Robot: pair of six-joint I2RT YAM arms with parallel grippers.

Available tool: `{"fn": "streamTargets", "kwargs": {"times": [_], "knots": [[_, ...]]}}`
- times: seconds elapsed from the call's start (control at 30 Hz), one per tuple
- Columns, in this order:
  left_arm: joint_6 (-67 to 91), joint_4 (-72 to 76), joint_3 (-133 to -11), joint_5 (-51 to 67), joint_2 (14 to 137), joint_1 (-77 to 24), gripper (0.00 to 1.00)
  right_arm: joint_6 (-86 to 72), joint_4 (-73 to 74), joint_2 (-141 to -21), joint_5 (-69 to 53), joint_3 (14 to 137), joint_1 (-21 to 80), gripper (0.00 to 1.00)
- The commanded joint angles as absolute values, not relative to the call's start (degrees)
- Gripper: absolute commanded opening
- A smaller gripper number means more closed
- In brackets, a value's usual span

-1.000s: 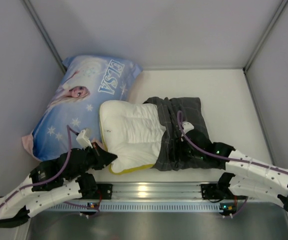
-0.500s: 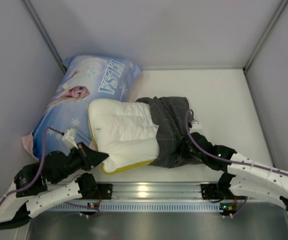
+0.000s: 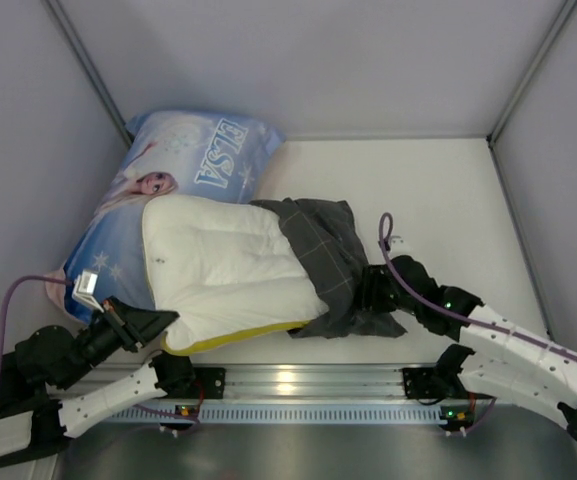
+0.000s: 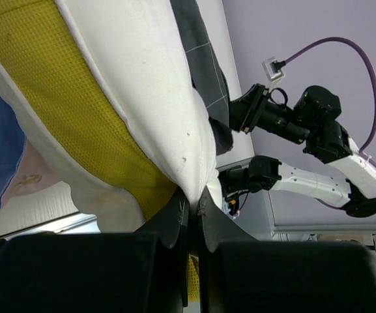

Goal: Remove the pillowcase from the pillow

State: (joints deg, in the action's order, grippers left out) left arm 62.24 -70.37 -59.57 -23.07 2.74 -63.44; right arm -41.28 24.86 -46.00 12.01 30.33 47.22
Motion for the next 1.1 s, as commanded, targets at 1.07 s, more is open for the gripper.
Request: {"fn": "streamTargets", "kwargs": {"times": [1.07], "knots": [[65.13, -75.85, -68.47, -33.66, 1.23, -63.11, 0.00, -37.36, 19.25, -45.70, -27.86, 23.38, 51.59, 0.70]]}}
